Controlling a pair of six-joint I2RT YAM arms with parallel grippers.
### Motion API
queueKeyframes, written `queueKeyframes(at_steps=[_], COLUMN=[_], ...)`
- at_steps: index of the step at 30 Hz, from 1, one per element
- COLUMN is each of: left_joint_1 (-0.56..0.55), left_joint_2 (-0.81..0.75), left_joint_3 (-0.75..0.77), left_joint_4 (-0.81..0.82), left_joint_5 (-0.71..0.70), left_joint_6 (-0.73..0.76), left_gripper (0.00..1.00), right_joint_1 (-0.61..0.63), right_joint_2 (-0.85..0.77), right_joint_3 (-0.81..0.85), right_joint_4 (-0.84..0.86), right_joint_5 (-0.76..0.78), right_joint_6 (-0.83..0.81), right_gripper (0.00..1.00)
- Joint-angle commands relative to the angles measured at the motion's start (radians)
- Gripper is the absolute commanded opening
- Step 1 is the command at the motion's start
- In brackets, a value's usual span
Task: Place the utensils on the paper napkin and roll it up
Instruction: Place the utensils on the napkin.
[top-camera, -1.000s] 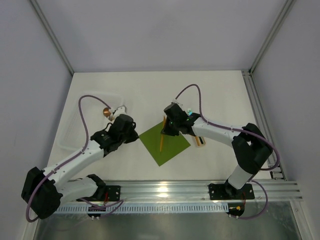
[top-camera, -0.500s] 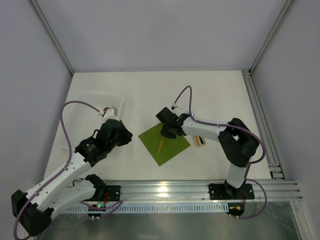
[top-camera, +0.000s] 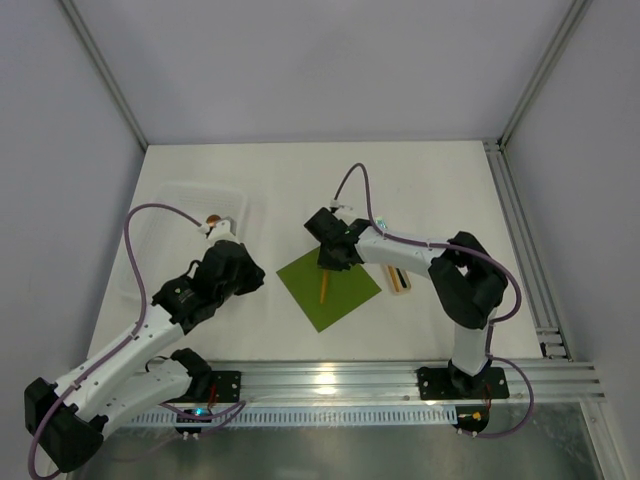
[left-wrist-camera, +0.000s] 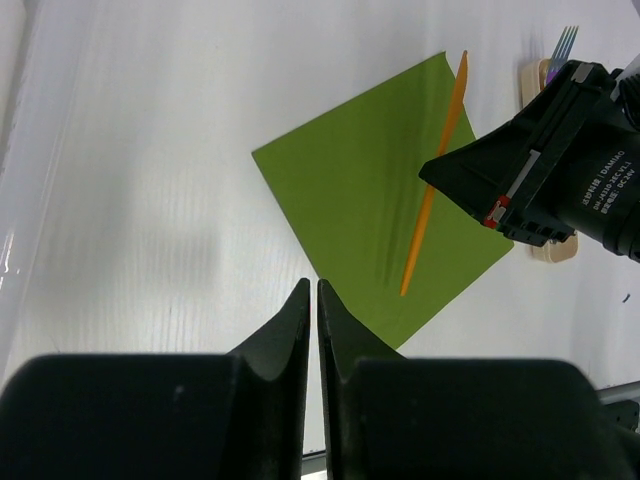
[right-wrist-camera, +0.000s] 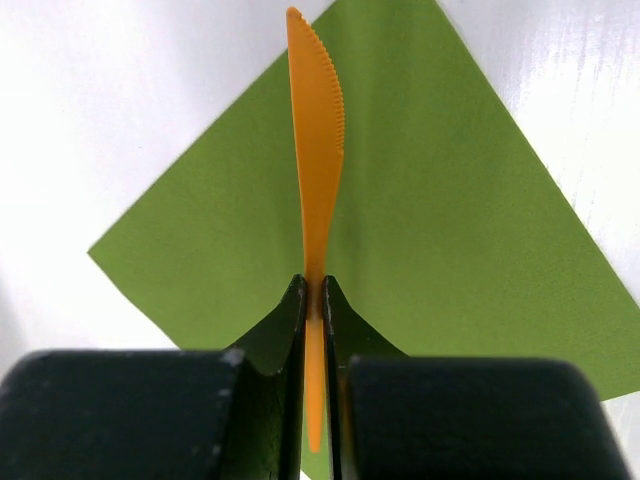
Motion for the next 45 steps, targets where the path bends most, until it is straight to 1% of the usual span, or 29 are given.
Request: queueKeyframes(at_steps=[1, 17, 33, 45], left_joint_1=[-0.004, -0.004, -0.004, -0.002], left_joint_2=[-0.013, -0.022, -0.023, -0.023], left_joint_3=[-0.002, -0.005, 0.0, 0.001], left_joint_4=[0.01, -0.003, -0.001, 0.002], left_joint_5=[0.002, -0.01, -0.015, -0.013], left_joint_6=[0.015, 0.015, 0.023, 0.028], left_gripper=[0.06, 0.08, 0.1, 0.11], right_joint_1=[0.006, 0.006, -0.003, -0.003], right_joint_2=[0.013, 0.04, 0.083, 0.033], right_joint_3=[0.031, 0.009, 0.037, 0.045], right_joint_4=[-0.034, -0.043, -0.051, -0.055], right_joint_5=[0.015, 0.01, 0.009, 0.004], right_joint_6=[-0.04, -0.019, -0.01, -0.003], right_gripper=[0.04, 0.04, 0.08, 0.08])
